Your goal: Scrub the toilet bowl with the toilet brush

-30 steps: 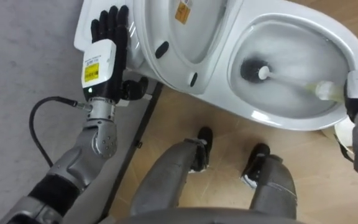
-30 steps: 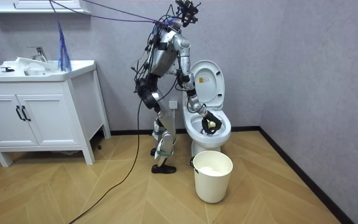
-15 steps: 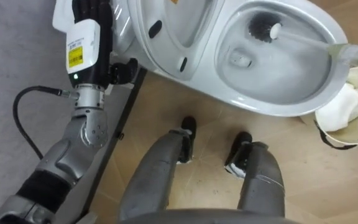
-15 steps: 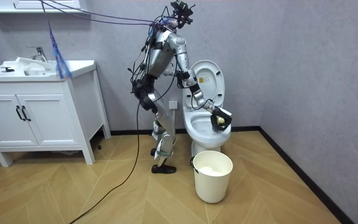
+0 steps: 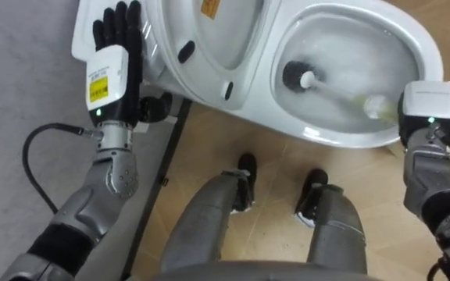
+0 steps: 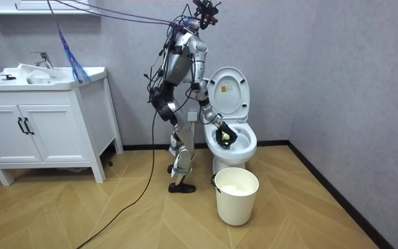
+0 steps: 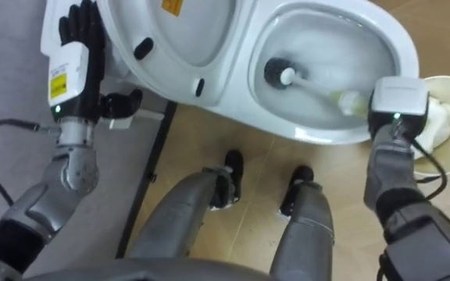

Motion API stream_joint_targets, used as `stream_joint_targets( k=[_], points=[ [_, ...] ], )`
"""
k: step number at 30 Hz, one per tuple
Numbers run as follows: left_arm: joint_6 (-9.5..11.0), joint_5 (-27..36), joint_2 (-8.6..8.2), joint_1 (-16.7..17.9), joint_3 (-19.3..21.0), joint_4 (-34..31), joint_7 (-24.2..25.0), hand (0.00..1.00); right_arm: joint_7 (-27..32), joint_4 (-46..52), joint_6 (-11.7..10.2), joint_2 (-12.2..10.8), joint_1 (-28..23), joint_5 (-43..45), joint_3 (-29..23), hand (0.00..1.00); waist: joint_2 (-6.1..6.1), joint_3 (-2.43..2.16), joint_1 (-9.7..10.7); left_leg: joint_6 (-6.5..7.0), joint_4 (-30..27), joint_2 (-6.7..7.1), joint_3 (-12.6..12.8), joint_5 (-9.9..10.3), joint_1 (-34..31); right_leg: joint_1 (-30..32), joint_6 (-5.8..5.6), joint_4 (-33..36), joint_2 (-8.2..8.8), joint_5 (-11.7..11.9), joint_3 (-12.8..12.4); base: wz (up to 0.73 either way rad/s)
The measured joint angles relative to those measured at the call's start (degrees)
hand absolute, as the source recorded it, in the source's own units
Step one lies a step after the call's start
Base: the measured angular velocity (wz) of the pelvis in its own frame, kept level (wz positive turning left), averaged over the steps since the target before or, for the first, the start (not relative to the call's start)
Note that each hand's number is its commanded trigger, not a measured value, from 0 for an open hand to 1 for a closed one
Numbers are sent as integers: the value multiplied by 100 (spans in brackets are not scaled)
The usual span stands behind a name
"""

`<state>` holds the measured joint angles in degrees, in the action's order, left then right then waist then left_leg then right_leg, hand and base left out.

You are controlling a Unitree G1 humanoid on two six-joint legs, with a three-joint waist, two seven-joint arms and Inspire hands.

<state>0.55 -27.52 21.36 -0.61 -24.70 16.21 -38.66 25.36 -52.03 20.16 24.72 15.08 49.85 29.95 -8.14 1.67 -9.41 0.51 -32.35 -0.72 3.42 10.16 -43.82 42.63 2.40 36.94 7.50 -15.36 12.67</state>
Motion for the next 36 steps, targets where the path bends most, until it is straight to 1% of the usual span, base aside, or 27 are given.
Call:
stream_joint_targets(
  k=[2,5,6,7,8,9,10,11,12,13,14,15,16,17,18,19,21,23,26,29,30,31,32,33,34,35,36],
  points=[
    [96,97,8,30,-6,127,-116,0,-100,98,0,-37,-83,-9,2,100,3,2,22,0,-36,-29,8,0,25,-51,9,-31,-34,5,-6,-11],
    [143,256,31,17,-11,142,-118,0,-202,84,-2,7,-5,-22,18,100,12,4,1,0,-69,-61,35,0,33,-58,25,-42,-61,7,-48,-7],
    [151,288,63,-3,-27,150,-115,0,-225,12,-21,55,76,-34,46,100,24,13,-41,0,-96,-79,48,0,24,-57,47,-41,-58,17,-33,-8],
    [172,326,116,-62,-53,195,-115,0,-220,-168,-86,140,216,-75,117,100,55,34,-82,0,-113,-84,47,0,16,-49,54,-39,-53,19,-33,-8],
    [176,352,146,-95,-91,195,-107,0,-216,-226,-128,183,282,-164,178,100,58,36,-110,0,-115,-84,47,0,15,-41,54,-32,-56,19,-43,-6],
    [204,424,240,-127,-136,140,-58,0,-142,-442,-267,346,459,-423,332,100,109,57,-167,0,-135,-82,70,0,-10,12,53,6,-37,18,-95,-6],
    [213,433,346,-139,-165,45,5,0,-64,-692,-444,461,653,-754,458,100,184,61,-197,-1,-132,-68,119,-2,-62,121,69,94,34,2,-93,0],
    [225,431,385,-170,-199,31,5,0,-36,-776,-533,534,712,-895,471,100,195,63,-184,-2,-130,-53,122,-2,-94,173,67,140,57,-7,-92,14],
    [228,436,451,-232,-259,-48,4,0,20,-910,-702,675,794,-1235,471,100,227,67,-185,-3,-132,3,114,-4,-171,286,59,277,142,-45,-69,27],
    [229,424,509,-239,-251,-157,10,0,84,-1153,-889,724,938,-1552,369,100,308,63,-165,-3,-146,68,131,-4,-259,447,52,441,221,-93,-104,26],
    [229,410,530,-241,-228,-201,10,0,109,-1254,-959,723,1026,-1681,247,100,355,79,-162,-2,-157,101,124,-4,-292,517,45,521,251,-109,-140,14],
    [218,348,522,-245,-179,-263,10,0,189,-1418,-1045,727,1208,-1952,26,100,401,95,-142,-1,-220,142,116,-4,-369,616,42,635,303,-130,-162,10],
    [188,312,521,-259,-143,-319,52,0,304,-1556,-1067,732,1353,-2064,-159,100,425,107,-88,0,-318,160,128,-4,-434,667,34,727,344,-159,-163,12],
    [179,312,522,-262,-114,-354,86,0,343,-1592,-1078,746,1377,-2063,-224,100,447,107,-64,0,-361,158,131,-4,-461,682,27,756,350,-172,-166,11],
    [149,305,516,-267,-56,-422,136,0,403,-1639,-1098,785,1386,-2059,-276,100,506,110,-25,0,-410,154,140,-3,-496,699,23,784,353,-190,-168,0],
    [122,301,503,-268,6,-457,154,0,408,-1644,-1138,794,1386,-2060,-301,100,552,107,-15,1,-435,143,143,-3,-506,701,23,782,336,-189,-172,0],
    [100,294,470,-278,88,-477,191,0,410,-1645,-1140,795,1386,-2060,-338,100,584,83,24,4,-439,139,143,-4,-500,700,24,782,332,-182,-176,-5],
    [67,290,437,-308,110,-479,228,0,410,-1645,-1144,793,1383,-2054,-371,100,605,85,67,24,-437,148,144,-16,-477,682,17,792,344,-163,-178,0],
    [-14,118,407,-314,146,-426,336,0,404,-1516,-1126,698,1304,-2024,-372,100,585,76,95,37,-438,156,134,-24,-437,633,4,785,353,-150,-159,0],
    [-96,-125,258,-319,145,-298,374,0,329,-1336,-1079,429,1157,-1785,-383,100,471,78,87,45,-423,144,109,-17,-385,555,-5,745,301,-142,-128,4],
    [-149,-145,161,-326,144,-242,385,0,236,-1113,-973,327,1042,-1564,-367,100,339,71,55,60,-389,117,90,1,-366,485,-17,689,247,-134,-116,-8],
    [-184,-242,89,-337,123,-147,394,0,110,-958,-851,203,955,-1275,-330,100,260,56,-35,57,-320,82,113,4,-336,467,-21,575,194,-79,-135,-17],
    [-187,-296,57,-334,122,-98,395,0,58,-928,-758,156,909,-1118,-310,100,225,51,-78,52,-279,71,125,1,-312,455,5,526,185,-41,-128,-27],
    [-191,-344,-17,-330,79,-44,394,0,-94,-836,-596,136,757,-881,-281,100,112,45,-149,52,-242,43,120,1,-272,391,5,428,137,9,-111,-14],
    [-209,-324,-41,-299,32,-50,390,0,-204,-724,-485,108,584,-778,-231,100,23,15,-171,51,-201,36,103,1,-256,358,-8,355,102,19,-100,-6],
    [-218,-322,-40,-264,32,-50,381,0,-276,-653,-423,102,509,-730,-229,100,7,4,-172,47,-189,28,108,4,-249,353,-8,339,94,20,-102,-7],
    [-217,-323,-39,-158,46,-76,322,0,-366,-435,-319,75,351,-659,-229,100,-14,-12,-173,28,-179,-10,111,17,-242,335,2,279,37,45,-124,-13]
  ],
)
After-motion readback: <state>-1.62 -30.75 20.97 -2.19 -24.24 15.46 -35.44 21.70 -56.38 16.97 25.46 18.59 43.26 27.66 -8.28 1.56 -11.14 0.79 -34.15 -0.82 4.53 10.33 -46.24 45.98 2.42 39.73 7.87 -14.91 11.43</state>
